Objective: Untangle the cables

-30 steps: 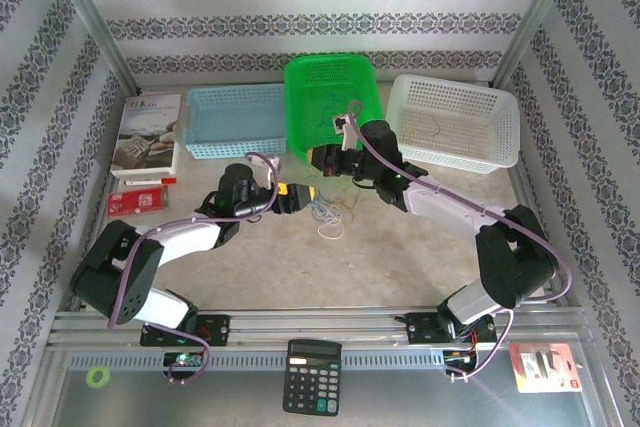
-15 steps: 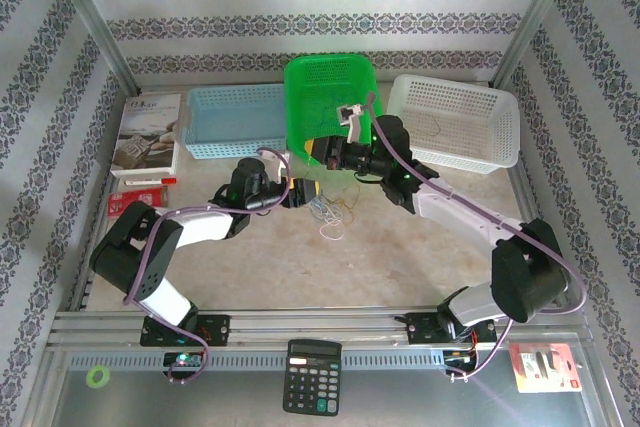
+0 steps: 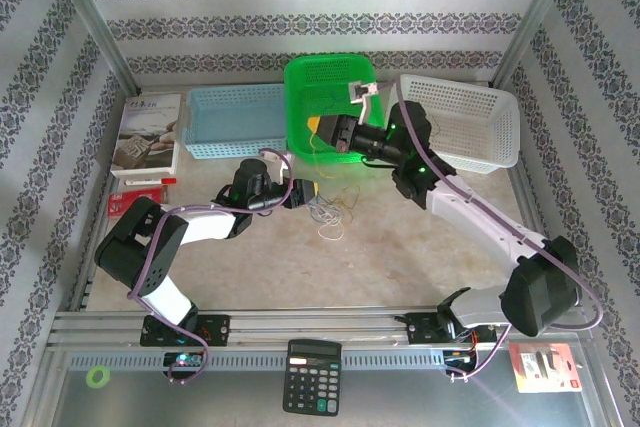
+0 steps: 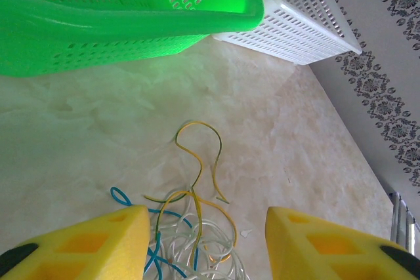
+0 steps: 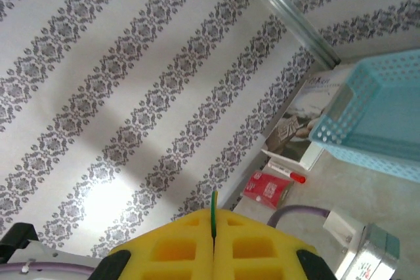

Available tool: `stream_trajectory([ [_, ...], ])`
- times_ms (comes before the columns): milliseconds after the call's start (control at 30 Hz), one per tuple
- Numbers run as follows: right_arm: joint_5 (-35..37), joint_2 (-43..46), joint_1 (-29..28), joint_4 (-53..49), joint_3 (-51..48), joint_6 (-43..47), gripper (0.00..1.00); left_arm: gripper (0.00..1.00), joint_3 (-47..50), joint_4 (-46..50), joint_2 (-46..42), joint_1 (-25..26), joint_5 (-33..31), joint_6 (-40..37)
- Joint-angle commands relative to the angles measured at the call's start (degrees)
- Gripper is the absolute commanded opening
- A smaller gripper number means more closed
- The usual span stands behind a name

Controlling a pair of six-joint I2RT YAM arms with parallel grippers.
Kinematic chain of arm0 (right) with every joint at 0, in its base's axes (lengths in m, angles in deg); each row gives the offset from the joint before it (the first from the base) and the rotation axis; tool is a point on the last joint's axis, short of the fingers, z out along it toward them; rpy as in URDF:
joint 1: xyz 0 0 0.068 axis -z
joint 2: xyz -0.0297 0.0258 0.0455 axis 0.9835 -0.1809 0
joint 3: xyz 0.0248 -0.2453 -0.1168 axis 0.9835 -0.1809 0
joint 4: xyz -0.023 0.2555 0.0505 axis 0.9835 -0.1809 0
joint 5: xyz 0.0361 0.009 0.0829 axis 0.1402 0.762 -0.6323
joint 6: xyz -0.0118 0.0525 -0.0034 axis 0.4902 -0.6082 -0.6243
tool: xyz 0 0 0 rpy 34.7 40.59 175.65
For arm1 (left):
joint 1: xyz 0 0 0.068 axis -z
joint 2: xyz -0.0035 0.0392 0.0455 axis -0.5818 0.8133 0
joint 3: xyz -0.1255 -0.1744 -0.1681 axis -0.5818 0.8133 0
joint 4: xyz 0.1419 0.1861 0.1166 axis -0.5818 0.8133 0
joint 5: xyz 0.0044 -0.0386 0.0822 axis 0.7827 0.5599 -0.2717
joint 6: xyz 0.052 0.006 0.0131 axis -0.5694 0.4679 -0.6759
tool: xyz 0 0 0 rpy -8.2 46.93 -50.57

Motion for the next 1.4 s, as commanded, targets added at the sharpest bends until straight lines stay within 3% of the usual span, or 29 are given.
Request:
stream_trajectory([
  [0,-0.3,2.4,2.8,0.8,2.4,-0.2,0.0,0.51,0.3,-4.2,0.4,1.2,1.4,0.9],
  [400,5.4,4.6,23.4,-0.8,2.5,0.0,0.0,0.84,0.8,-2.2,-4.7,1.4,0.9,2.7],
  [500,7.9,3.7,28.5,-1.0,2.9,0.2,0.0,1.0,-0.7,0.3,-6.7,1.4,0.7,3.6],
  [733,11.9,-0.6,35.6,-1.1,5.1,2.2,0.0,1.0,-8.3,14.7,-9.7,1.4,-0.5,5.1],
  [1067,17.1,-10.6,38.2,-0.1,6.8,6.2,0.0,1.0,-19.1,31.3,-9.2,1.3,-10.3,7.8],
  [1367,19.1,-23.3,39.2,0.2,13.2,9.1,0.0,1.0,-31.0,40.2,-5.2,1.0,-8.1,10.8],
])
